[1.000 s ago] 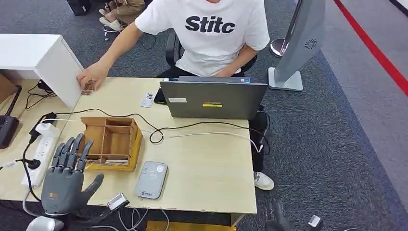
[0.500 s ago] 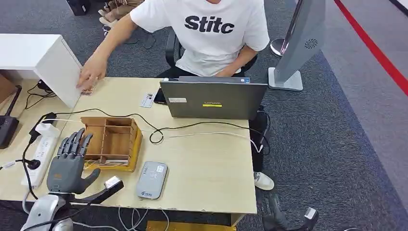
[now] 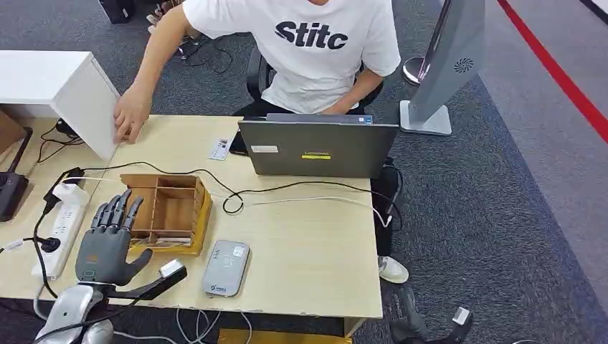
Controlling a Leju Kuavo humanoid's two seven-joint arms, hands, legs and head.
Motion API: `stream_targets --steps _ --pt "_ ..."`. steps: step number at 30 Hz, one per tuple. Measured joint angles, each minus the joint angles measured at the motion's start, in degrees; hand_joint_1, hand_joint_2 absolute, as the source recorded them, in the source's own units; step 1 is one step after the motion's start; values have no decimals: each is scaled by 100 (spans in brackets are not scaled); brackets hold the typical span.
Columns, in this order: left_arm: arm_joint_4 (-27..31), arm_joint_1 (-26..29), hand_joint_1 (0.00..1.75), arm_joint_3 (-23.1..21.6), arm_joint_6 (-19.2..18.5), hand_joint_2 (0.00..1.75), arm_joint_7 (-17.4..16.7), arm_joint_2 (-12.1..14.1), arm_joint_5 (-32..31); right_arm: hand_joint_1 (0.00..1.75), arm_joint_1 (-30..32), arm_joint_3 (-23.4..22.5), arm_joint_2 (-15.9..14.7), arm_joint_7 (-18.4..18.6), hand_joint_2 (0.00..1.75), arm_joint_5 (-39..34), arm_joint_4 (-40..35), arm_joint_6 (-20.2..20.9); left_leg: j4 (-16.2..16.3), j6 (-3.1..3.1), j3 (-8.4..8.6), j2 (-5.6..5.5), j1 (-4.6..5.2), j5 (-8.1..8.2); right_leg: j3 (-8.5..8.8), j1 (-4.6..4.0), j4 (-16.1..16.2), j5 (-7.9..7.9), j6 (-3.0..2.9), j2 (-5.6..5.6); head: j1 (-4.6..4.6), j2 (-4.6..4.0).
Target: Pass the card to the sensor for recognition and then transmit it.
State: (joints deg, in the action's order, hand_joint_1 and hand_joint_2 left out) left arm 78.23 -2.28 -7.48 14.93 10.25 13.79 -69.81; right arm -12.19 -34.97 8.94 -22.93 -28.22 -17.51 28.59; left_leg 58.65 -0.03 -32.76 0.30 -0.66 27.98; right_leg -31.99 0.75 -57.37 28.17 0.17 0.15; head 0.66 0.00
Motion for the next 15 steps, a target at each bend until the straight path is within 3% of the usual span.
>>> stream_targets --steps 8,15 --pt "-136 -197 0 -271 -223 175 37 -13 -101 0 -30 46 26 15 175 57 0 -17 0 0 0 0 1 0 0 0 0 0 0 0 0 0" --pt "-177 -204 0 -560 -789 175 59 122 160 0 -39 103 31 11 175 94 0 -15 0 0 0 1 0 0 0 0 0 0 0 0 0 0"
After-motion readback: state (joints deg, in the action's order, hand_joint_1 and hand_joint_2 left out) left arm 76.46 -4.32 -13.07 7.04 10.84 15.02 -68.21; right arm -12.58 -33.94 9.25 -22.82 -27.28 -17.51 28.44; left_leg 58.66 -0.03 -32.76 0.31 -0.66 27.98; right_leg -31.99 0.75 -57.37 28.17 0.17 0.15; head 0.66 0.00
